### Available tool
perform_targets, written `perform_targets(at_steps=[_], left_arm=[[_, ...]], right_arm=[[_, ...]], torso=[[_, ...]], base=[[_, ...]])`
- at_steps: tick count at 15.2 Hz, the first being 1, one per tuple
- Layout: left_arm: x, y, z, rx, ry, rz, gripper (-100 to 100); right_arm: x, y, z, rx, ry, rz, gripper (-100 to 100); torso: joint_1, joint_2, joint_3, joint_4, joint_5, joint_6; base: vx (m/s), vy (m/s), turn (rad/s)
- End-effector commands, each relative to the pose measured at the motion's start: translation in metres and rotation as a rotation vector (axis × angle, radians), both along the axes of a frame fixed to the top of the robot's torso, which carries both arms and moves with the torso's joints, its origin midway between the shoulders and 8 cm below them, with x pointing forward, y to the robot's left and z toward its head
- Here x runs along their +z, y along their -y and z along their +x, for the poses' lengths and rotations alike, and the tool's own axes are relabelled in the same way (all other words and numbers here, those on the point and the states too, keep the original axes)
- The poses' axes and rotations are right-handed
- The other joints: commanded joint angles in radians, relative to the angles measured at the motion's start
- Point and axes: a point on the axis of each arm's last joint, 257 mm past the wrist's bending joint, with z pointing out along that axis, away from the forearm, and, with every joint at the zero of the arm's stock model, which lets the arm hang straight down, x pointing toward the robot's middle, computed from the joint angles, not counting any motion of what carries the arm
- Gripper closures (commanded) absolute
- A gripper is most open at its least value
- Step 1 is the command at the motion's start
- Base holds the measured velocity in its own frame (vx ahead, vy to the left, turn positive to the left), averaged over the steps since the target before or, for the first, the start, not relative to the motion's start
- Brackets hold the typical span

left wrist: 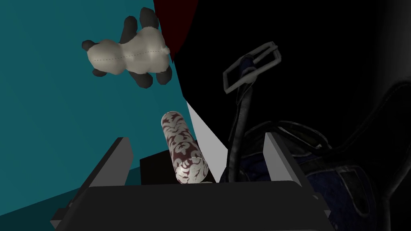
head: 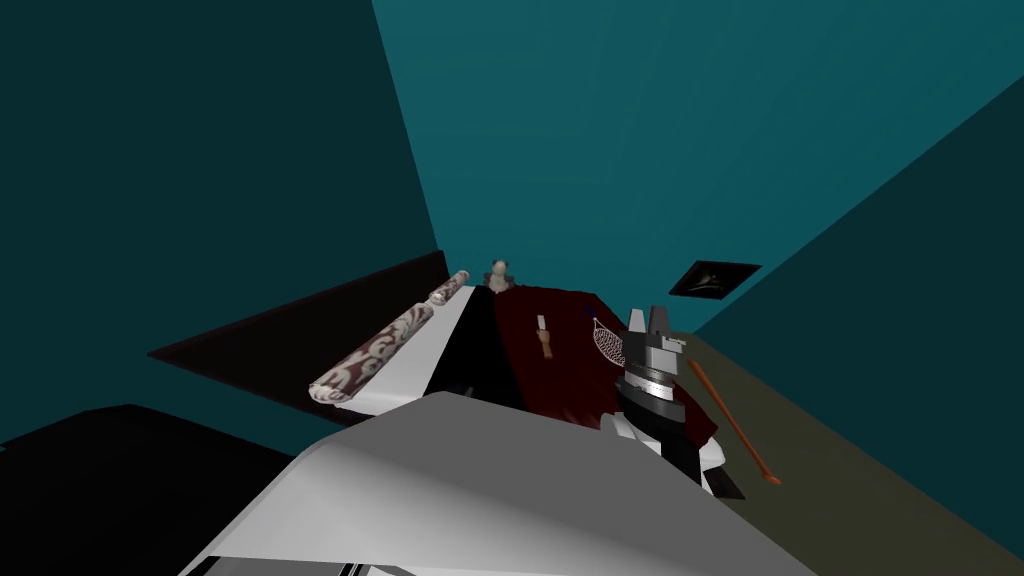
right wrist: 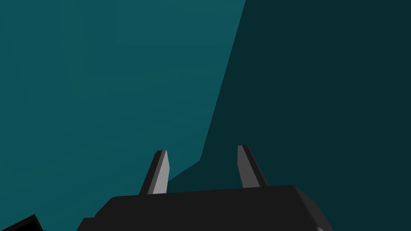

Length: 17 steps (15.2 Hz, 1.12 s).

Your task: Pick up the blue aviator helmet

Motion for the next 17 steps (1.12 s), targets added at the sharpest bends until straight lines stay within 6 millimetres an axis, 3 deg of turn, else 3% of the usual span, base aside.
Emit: perform_targets(at_steps=[1,4,5,17], left_arm=[[-0.0002,-0.0018,-0.0013,0.006,-0.001,0.002,-100],[-0.0005,-0.0020,-0.0015,0.007,-0.002,0.002,-100],[-0.0004,-0.0021,-0.0017,0.007,-0.002,0.003,100],[0.0013,0.0026,0.0023,-0.012,0.004,0.001,100]], right_arm=[[0.0000,0.0000,0.0000,0.000,0.000,0.000,0],[0.0000,0.0000,0.0000,0.000,0.000,0.000,0],[0.0000,0.0000,0.0000,0.000,0.000,0.000,0],[0.0000,0.0000,0.0000,0.000,0.000,0.000,0]], torso=[[0.000,0.000,0.000,0.000,0.000,0.000],[0.000,0.000,0.000,0.000,0.000,0.000],[0.000,0.001,0.000,0.000,0.000,0.000],[-0.002,0.009,0.006,0.003,-0.002,-0.001]], base=[[0.048,0.002,-0.041],[0.033,0.003,-0.022],[0.008,0.001,0.000],[-0.029,-0.002,0.026]])
